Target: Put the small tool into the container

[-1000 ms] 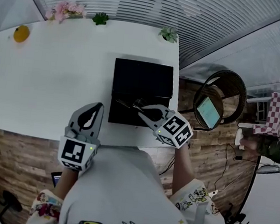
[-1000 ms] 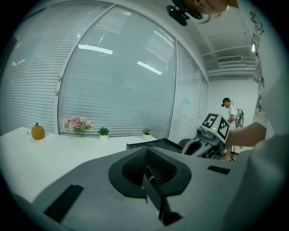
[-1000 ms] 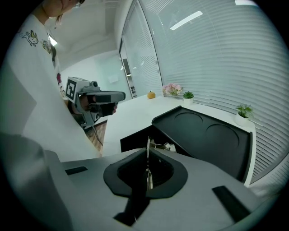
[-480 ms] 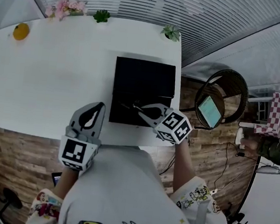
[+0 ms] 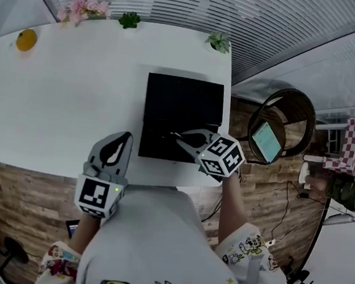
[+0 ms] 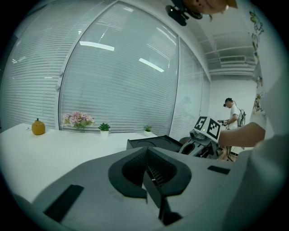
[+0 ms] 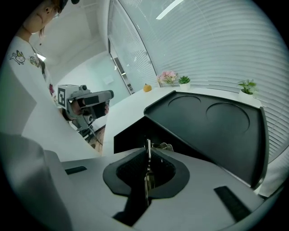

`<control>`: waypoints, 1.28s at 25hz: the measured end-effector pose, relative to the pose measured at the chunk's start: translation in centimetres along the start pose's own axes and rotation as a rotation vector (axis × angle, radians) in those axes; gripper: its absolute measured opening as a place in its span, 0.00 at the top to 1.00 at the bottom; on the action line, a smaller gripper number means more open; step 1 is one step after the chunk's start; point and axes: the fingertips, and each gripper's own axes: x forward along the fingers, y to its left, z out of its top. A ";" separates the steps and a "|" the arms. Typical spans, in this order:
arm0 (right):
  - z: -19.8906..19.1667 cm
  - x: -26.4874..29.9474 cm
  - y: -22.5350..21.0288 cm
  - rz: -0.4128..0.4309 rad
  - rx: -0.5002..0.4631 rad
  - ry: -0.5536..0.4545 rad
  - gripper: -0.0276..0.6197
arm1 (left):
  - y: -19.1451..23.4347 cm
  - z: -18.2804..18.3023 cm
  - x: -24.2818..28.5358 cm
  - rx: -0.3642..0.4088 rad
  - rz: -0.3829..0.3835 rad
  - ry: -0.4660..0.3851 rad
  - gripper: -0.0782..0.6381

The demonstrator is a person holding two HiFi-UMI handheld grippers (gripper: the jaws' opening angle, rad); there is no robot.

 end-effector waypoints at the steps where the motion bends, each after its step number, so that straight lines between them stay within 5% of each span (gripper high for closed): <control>1: 0.0 0.2 0.0 0.002 0.004 0.005 0.94 | 0.1 0.0 0.0 -0.001 0.001 0.002 0.88; 32: -0.2 1.0 -1.6 -0.131 -0.002 0.074 0.83 | 1.2 -0.3 0.1 -0.025 0.014 0.002 0.88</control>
